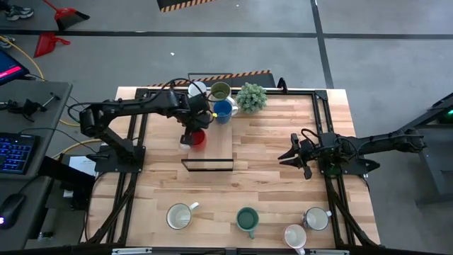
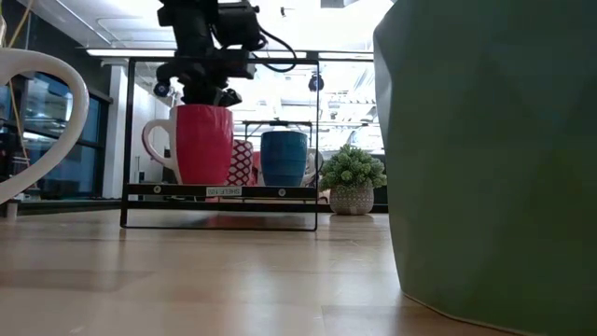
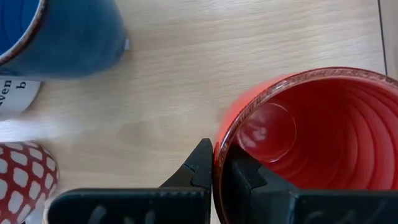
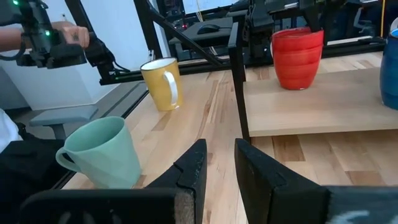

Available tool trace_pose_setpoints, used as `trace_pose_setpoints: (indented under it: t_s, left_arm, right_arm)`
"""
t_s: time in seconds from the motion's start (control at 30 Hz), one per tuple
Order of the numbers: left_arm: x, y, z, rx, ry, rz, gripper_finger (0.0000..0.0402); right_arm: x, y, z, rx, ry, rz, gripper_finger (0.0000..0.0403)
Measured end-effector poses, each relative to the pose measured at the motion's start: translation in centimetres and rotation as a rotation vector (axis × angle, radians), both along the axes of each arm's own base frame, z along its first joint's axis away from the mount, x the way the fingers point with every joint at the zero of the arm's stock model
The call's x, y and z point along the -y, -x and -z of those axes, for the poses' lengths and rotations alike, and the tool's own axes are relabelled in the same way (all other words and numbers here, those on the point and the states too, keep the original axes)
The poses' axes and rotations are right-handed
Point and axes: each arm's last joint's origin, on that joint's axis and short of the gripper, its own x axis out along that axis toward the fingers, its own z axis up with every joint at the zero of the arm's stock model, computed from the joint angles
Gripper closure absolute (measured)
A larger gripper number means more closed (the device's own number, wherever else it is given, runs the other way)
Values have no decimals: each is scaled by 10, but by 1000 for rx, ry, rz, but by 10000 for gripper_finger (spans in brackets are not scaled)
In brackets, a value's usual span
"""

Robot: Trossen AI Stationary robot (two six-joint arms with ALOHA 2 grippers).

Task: Place coffee mugs
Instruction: Put the red mug on the shelf, then put the blue patterned mug on the shelf

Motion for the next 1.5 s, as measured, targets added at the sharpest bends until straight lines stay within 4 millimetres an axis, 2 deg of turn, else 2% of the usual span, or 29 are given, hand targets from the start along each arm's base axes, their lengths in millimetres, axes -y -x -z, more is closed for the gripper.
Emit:
trace_pose_setpoints:
  t_s: [0.13, 0.37, 0.73, 1.2, 1.5]
  left_arm:
    - [0, 0, -1, -2, -3, -12, 396]
    - [-2, -3, -8, 13, -34, -37, 352]
    - [-3, -2, -7, 14, -13, -77, 318]
    - [-4, -1, -7, 0, -39, -143, 252]
    - [-2, 2, -9, -13, -33, -150, 241]
  right_arm:
    - [0, 0, 0, -3, 1, 0, 336]
    - [0, 0, 0, -4, 1, 0, 336]
    - [0, 0, 0, -4, 0, -2, 336]
    - [0, 0, 0, -4, 0, -3, 336]
    - [0, 0, 1, -12, 1, -3, 336]
